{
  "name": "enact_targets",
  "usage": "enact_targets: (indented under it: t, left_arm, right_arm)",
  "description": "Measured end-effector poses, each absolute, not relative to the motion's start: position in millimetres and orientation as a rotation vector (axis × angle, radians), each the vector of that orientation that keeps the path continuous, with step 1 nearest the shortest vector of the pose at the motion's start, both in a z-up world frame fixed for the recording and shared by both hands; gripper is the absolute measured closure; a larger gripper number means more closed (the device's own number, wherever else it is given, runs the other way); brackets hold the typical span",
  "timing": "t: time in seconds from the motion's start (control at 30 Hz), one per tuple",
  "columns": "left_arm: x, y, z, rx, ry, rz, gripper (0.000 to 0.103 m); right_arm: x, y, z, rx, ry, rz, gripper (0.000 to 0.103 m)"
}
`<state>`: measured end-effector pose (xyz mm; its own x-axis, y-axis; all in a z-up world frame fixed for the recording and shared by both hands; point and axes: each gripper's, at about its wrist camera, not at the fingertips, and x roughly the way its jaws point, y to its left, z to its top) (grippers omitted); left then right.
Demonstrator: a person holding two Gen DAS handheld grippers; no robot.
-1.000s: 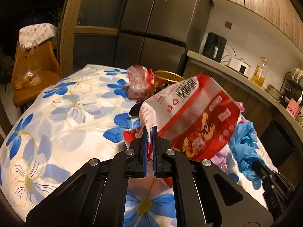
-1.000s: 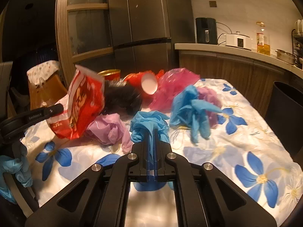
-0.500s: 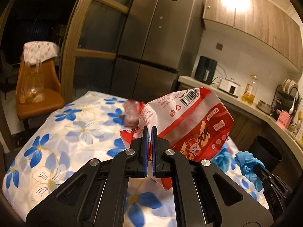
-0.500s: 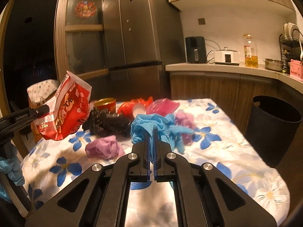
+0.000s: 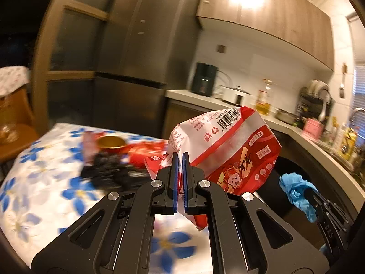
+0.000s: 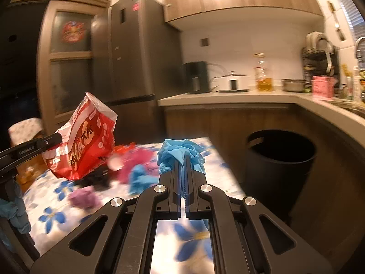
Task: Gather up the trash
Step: 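Carry the red snack bag and blue glove over the black trash bin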
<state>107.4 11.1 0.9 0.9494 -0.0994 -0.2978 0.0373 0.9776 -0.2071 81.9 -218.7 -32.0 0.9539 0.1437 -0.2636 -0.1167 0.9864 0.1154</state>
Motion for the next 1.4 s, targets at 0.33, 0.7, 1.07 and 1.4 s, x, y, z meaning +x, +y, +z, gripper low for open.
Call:
enact_targets:
  t: [0.33, 0.7, 1.07, 1.4]
  left_arm:
    - [159, -106, 14, -0.128, 0.285, -0.268, 0.101]
    - [226, -208, 18, -0.126, 0.286, -0.369, 0.101]
    - [267, -263, 9, -0.109, 0.292, -0.407, 0.101]
    - [288, -282, -4, -0.116, 0.3, -0.409, 0.1]
  right_arm:
    - [97, -302, -16, 0.112, 0.204, -0.072, 0.1]
    - [131, -365, 3, 0.137, 0.137, -0.187, 0.1]
    - [162, -392, 0, 0.145, 0.135, -0.211, 0.1]
    - [183, -402, -9, 0.156, 0.152, -0.215, 0.1]
